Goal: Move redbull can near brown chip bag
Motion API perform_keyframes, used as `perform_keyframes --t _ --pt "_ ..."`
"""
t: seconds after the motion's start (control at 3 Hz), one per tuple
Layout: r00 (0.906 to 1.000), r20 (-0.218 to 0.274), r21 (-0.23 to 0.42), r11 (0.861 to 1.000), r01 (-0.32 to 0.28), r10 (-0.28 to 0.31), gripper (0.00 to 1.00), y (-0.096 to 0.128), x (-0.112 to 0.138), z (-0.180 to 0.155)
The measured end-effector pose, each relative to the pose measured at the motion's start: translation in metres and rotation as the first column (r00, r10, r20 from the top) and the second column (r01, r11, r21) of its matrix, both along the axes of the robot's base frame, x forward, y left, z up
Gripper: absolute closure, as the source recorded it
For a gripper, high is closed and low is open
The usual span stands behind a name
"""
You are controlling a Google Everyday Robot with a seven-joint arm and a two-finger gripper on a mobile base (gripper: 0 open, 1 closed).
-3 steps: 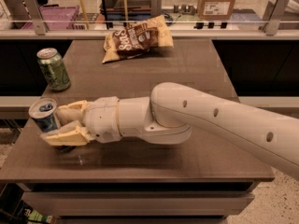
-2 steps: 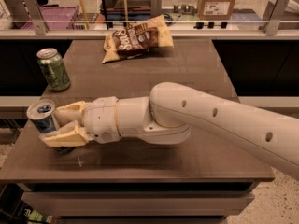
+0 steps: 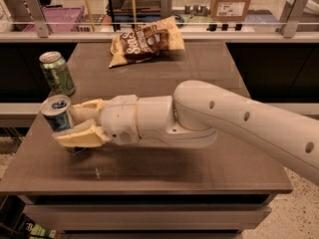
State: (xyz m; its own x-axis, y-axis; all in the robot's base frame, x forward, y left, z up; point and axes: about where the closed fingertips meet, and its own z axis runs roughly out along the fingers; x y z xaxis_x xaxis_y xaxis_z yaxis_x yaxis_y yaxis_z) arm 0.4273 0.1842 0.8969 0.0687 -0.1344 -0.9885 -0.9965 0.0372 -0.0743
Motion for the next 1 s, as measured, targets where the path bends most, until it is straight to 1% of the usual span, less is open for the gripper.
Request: perform_keyframes --t 0.33,0.67,1.0 --pt "0.9976 0.000 0.009 0.998 0.069 -0.069 1.00 -0.035 0.014 0.023" --pt "0.9903 0.011 0.013 0.990 0.138 -0.138 1.00 -0.065 0.026 0.042" --pt "0.9761 0.029 0.025 0.976 0.215 -0.216 1.00 -0.096 0.043 0.059"
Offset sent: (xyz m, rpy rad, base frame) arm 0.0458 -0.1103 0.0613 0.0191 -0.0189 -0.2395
